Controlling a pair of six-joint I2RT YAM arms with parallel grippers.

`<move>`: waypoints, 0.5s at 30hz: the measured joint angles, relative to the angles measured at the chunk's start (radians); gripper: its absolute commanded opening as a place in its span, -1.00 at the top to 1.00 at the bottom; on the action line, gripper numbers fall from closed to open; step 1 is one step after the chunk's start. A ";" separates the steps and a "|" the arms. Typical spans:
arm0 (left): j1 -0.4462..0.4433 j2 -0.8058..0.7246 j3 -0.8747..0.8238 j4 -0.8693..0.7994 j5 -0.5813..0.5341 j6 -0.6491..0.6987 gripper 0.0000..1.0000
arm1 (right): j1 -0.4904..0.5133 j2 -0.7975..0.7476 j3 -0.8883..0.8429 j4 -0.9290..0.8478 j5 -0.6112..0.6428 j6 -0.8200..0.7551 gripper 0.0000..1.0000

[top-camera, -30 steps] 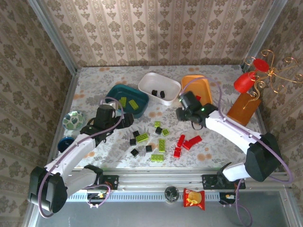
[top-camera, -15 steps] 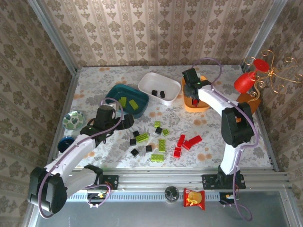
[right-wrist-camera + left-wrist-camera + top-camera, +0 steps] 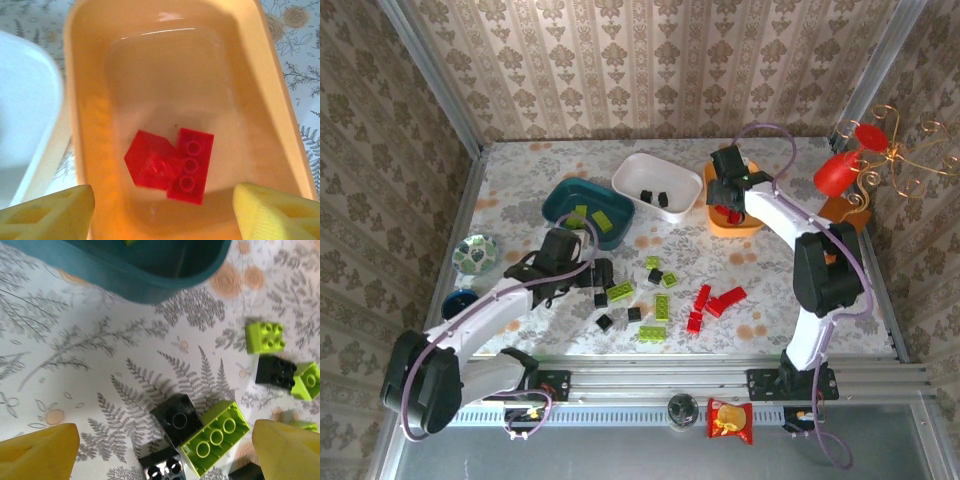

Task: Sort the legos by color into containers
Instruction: Place the lego in the container, then pick up the lego from the center of the table.

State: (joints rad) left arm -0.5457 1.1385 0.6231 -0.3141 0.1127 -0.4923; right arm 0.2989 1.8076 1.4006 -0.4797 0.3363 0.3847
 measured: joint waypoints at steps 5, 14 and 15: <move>-0.042 0.131 0.035 0.011 0.000 0.022 -0.60 | 0.050 -0.087 -0.068 0.024 -0.015 0.005 -0.49; -0.063 0.342 0.077 0.075 0.009 0.022 -0.41 | 0.079 -0.151 -0.132 0.032 -0.034 0.005 -0.49; -0.063 0.352 0.077 0.080 0.002 0.021 -0.36 | 0.079 -0.162 -0.134 0.031 -0.034 0.005 -0.49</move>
State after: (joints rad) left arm -0.6083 1.4906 0.7002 -0.2344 0.1146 -0.4709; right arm 0.3779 1.6455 1.2671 -0.4484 0.3023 0.3893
